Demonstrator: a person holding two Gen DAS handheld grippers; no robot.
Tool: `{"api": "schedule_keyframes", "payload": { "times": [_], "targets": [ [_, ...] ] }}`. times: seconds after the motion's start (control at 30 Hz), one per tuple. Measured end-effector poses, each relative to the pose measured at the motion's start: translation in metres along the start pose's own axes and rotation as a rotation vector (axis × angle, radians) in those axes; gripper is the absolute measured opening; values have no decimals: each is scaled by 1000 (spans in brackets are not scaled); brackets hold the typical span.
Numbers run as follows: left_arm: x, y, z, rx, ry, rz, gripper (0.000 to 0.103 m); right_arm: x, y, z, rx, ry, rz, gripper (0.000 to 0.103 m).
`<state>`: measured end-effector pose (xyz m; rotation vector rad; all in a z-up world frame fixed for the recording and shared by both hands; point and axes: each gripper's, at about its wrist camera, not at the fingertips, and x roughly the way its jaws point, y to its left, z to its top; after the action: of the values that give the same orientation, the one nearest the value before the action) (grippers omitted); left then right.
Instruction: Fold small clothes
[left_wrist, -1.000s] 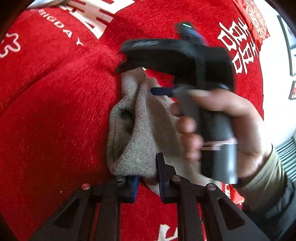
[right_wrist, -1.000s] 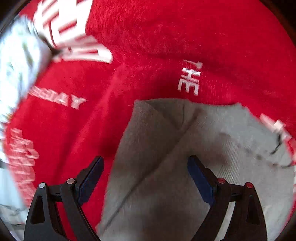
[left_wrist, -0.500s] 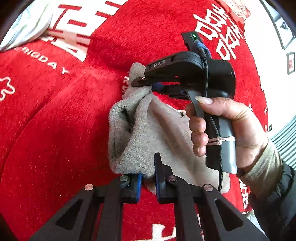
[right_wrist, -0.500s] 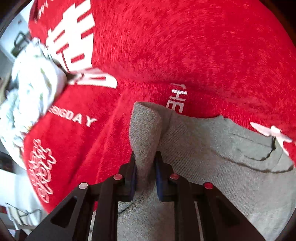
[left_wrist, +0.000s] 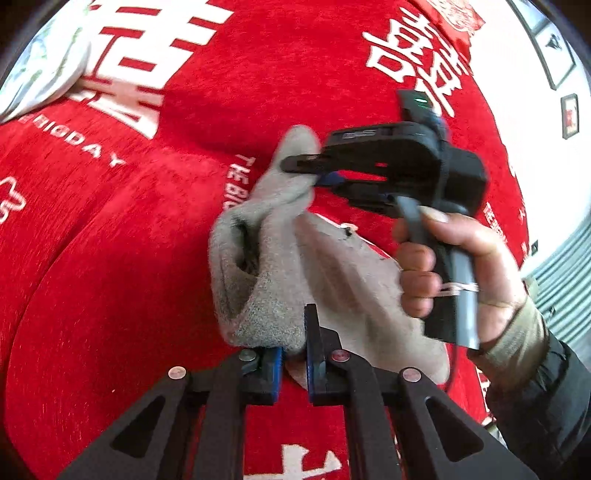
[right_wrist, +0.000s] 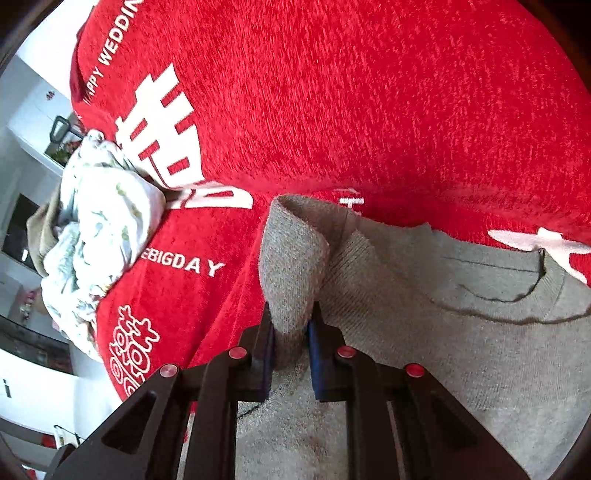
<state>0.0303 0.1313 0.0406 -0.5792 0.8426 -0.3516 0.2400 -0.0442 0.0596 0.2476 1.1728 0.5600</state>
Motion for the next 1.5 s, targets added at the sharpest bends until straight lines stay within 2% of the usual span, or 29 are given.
{"api": "schedule_keyframes", "payload": {
  "times": [0.2, 0.43, 0.87, 1.1, 1.27, 1.5],
  "targets": [
    [-1, -4, -3, 49, -9, 18, 8, -15, -5, -3, 17, -38, 36, 17],
    [-5, -38, 0, 125, -16, 42, 8, -42, -30, -5, 69, -75, 68, 17],
    [12, -107, -9, 281, 25, 65, 8, -86, -82, 2, 163, -17, 175, 17],
    [26, -138, -19, 363, 54, 90, 8, -100, -98, 6, 154, 29, 163, 17],
    [36, -164, -28, 446, 72, 124, 8, -109, -107, 13, 110, 78, 107, 17],
    [51, -194, -39, 502, 107, 111, 8, -130, -111, 14, 14, 70, 62, 17]
  ]
}}
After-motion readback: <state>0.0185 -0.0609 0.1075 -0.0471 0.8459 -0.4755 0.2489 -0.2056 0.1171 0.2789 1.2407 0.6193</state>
